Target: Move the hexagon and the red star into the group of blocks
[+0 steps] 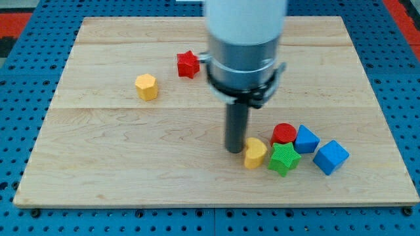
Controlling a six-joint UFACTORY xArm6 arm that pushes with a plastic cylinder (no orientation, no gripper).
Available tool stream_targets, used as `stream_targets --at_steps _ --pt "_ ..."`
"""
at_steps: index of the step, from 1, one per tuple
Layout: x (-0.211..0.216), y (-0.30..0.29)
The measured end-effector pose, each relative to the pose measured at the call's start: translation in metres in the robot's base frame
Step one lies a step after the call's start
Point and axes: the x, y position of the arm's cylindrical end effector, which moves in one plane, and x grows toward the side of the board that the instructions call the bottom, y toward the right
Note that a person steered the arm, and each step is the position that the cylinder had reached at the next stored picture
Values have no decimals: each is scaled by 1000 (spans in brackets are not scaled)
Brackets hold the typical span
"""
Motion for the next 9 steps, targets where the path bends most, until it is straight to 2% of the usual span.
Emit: stream_targets --at_steps 1,2,4,5,6,7,8,9 --pt "5 -68" --pt "-72 -104" --pt "-230 39" --pt "-291 58" --pt "-298 31" --pt "-257 -44" --pt "-221 -66" --pt "-224 -83"
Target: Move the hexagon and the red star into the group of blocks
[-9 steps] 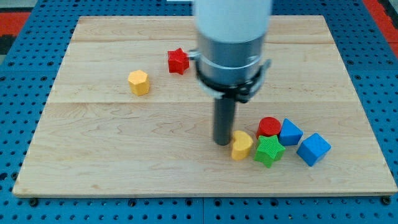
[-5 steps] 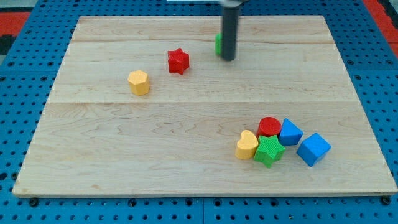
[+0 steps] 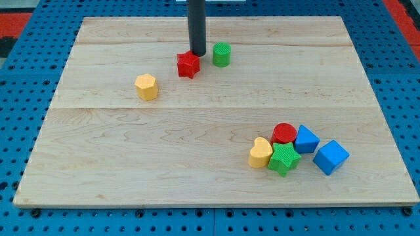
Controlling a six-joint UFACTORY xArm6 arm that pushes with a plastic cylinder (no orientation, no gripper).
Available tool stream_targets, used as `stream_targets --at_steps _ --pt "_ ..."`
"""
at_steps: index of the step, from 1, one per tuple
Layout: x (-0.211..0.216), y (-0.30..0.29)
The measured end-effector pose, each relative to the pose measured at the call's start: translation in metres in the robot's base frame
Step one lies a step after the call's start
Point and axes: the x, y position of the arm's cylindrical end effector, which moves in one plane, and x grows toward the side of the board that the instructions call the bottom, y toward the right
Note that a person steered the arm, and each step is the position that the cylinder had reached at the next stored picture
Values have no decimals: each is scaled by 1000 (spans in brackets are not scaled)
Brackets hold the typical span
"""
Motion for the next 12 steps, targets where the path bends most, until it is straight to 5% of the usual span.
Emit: stream_targets --at_steps 2,4,7,8,11,12 --pt "59 -32" --pt "116 13" --pt "51 -64" --pt "73 -130" --pt "131 39" --pt "142 43"
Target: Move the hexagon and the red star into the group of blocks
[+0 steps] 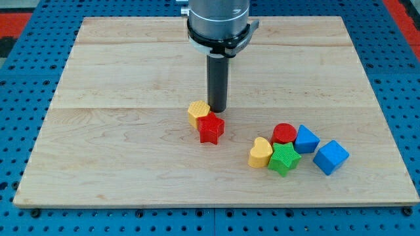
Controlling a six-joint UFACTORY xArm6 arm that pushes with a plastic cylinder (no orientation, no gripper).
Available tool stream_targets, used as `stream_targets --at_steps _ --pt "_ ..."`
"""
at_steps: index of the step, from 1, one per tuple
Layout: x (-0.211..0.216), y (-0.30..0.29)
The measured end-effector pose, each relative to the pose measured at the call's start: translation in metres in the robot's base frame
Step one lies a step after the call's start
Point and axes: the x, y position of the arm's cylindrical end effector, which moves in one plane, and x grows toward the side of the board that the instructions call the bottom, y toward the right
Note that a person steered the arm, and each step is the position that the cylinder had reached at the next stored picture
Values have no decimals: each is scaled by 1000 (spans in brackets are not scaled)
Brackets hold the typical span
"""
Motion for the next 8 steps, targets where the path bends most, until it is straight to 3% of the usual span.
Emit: stream_targets --at_steps 1,2,3,5,6,7,8 --pt "2 0" --pt "-31 -27" --pt "3 -68" --pt "44 35" --pt "45 1" --pt "20 -23" --pt "-5 37"
